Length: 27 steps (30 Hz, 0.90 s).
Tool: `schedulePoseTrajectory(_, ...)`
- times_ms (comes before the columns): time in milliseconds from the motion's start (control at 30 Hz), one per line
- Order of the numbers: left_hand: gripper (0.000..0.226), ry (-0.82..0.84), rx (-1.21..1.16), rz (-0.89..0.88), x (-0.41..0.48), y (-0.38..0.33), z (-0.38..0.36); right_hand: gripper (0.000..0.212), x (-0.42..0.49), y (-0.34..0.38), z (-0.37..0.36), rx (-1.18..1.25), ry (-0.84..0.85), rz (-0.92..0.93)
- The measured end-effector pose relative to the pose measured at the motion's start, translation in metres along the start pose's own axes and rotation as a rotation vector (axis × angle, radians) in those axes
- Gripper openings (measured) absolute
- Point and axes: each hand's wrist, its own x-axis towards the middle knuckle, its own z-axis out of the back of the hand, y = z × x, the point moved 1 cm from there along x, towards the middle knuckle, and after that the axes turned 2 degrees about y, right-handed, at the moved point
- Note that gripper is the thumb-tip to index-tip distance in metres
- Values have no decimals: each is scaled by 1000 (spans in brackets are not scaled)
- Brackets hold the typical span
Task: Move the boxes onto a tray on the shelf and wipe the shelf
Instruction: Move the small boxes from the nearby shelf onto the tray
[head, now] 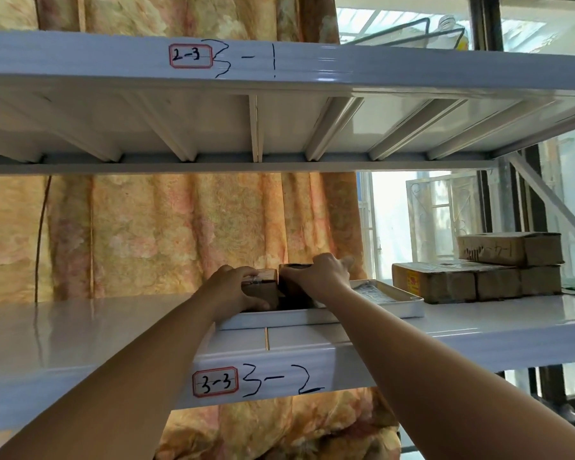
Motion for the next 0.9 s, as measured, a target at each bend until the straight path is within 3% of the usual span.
schedulePoseTrajectory(500, 66, -157, -83, 8, -6, 1, -6, 75, 22, -8, -12, -83, 167, 55)
schedulePoseTrajectory(800, 62, -125, -136, 6, -6, 4, -6, 43, 21, -12, -7, -34, 140, 101)
schedulePoseTrajectory(900, 61, -114, -156, -7, -5, 7, -5, 42, 22, -13, -7, -15, 124, 82)
